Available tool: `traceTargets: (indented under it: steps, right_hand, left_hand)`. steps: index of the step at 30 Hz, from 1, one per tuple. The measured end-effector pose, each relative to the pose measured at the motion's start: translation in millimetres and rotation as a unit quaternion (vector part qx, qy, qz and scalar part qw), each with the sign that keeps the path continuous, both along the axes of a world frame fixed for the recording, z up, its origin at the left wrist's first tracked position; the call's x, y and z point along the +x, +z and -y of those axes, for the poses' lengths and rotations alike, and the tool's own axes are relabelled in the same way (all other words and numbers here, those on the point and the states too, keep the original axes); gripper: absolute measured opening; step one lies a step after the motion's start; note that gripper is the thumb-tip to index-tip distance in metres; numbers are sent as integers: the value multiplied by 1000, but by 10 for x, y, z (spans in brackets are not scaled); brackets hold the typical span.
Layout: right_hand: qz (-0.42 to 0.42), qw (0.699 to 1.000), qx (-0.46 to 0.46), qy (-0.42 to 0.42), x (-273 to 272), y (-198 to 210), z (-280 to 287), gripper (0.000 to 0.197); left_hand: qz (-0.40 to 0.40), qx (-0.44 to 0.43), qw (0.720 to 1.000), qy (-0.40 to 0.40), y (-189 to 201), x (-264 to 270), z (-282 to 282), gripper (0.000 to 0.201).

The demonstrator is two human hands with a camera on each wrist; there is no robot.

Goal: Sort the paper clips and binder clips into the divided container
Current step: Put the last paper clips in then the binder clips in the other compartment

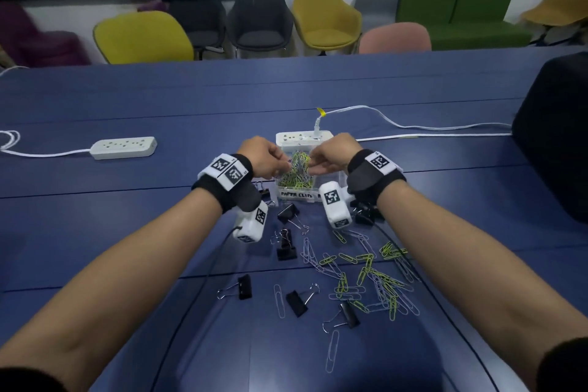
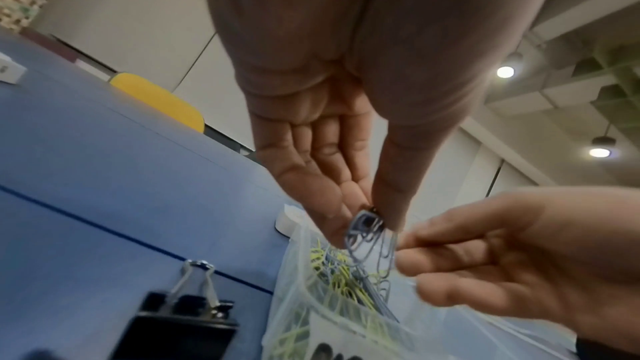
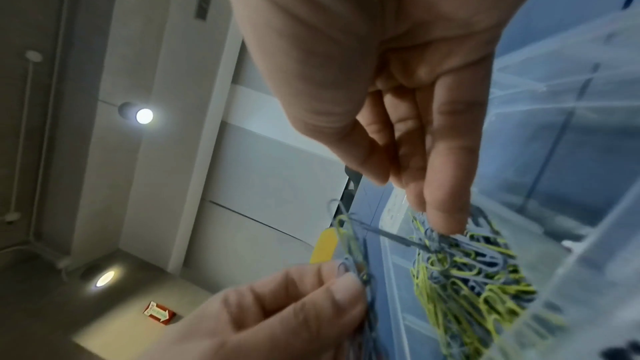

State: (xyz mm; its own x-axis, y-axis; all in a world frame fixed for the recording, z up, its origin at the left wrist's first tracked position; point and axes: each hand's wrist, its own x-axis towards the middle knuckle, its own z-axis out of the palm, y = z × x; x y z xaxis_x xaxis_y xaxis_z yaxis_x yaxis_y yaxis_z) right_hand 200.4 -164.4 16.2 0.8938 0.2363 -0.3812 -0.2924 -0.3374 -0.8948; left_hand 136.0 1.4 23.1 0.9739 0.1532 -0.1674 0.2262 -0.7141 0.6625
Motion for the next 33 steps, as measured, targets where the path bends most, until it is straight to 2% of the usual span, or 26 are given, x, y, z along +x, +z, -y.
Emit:
traceTargets:
  steps: [7,9,11,13,15,17,19,21,24,27,30,33]
  right_hand:
    - [70,995,-17,64,-322,44,586,16]
    - [77,994,-17,74,-412,26,778,19]
    - [83,992,-31,85,-523,14,957,18]
    - [93,989,-63,96,-640,1,1125,19]
    - [121,975,-140,125,-760,3,1308,17]
    - [149,948,-235,155,-879,0,1502,13]
    - [160,930,-289,160,-979,-35,1676,13]
    - [154,917,-331,161,-1092,-84,1814,17]
    - [153,880,-415,173,-1249,-141,1959,20]
    - [157,851,-476,159,-1387,-134,2017,15]
    - [159,818,-526,169,-1492,-154,1962,21]
    - [181,813,-518,196,-1534,-206,1871,26]
  left_hand:
    - [-3,37,999,38,-62,218,233,17]
    - [19,35,998,50,-104,191,253,16]
    - [68,90,993,37,-143,117,286,16]
    - [128,144,981,-10,-156,-26,364,16]
    - [161,150,972,-84,-131,-224,486,16]
    - [128,135,965,-187,-103,-432,602,18]
    - [55,150,939,-303,-89,-600,706,22]
    - [2,172,913,-370,-128,-701,803,26]
    - [8,228,897,-378,-225,-773,966,37]
    - [32,262,884,-386,-305,-793,1131,48]
    - [-2,279,868,-411,-348,-830,1261,49]
    - [-7,283,857,-430,-391,-895,1306,44]
